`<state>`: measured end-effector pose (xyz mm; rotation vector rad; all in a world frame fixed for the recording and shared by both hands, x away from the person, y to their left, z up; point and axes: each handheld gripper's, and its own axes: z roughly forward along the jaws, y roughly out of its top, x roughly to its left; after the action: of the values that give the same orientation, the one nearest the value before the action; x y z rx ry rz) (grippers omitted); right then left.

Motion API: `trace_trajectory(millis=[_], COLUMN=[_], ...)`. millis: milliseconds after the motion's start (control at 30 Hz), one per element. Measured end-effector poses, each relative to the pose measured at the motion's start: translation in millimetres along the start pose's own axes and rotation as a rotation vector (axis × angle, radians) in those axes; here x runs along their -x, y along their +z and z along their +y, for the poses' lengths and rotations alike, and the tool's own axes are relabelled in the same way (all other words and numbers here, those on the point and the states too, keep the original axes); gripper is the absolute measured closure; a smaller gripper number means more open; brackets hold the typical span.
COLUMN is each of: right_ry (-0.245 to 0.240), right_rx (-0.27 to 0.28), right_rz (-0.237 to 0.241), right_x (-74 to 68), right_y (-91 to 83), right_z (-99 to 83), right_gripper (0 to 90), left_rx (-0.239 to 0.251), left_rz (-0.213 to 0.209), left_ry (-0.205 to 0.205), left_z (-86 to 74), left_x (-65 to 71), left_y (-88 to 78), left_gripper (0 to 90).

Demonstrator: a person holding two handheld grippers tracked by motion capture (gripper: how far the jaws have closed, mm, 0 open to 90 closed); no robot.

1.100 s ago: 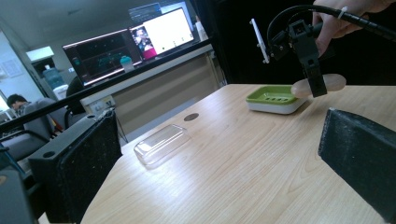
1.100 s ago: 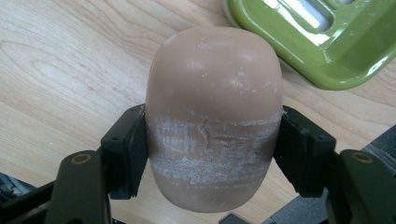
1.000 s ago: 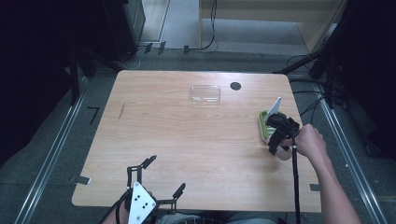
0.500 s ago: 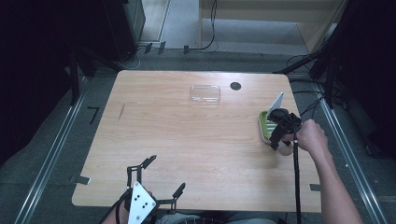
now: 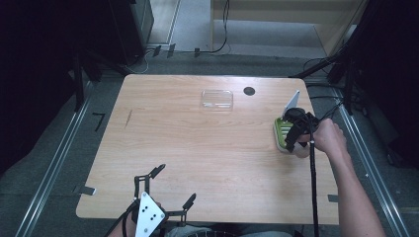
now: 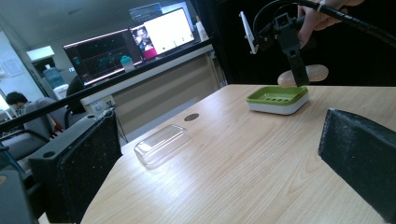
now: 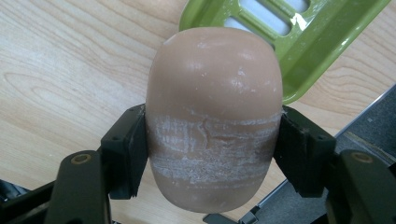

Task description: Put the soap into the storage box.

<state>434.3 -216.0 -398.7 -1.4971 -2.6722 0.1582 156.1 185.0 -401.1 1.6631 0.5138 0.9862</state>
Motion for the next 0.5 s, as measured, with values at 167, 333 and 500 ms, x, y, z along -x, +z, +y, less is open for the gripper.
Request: trace_trajectory(millis=[167,333,500], right_ry=[0.006,0.011,0.01], right_rx=[0.0,0.003,0.003], right_rz=[-0.003,-0.007,-0.007], right_x=[1.4,1.7,2.9], right_y=[-1.9,-3.8,-5.3], right_z=[4.8,7.6,10.2], right_gripper=[33.7,33.7,33.7], left_rx=[0.002,0.003,0.003], left_rz=[0.0,-0.001,0.001], left_ry=[-0.001,-0.004,-0.004], left_z=[-0.1,-0.3,-0.2], left_x=[-0.1,-0.3,-0.2], left_y=[0.0,0.0,0.0], left_gripper=[0.0,0.0,0.0])
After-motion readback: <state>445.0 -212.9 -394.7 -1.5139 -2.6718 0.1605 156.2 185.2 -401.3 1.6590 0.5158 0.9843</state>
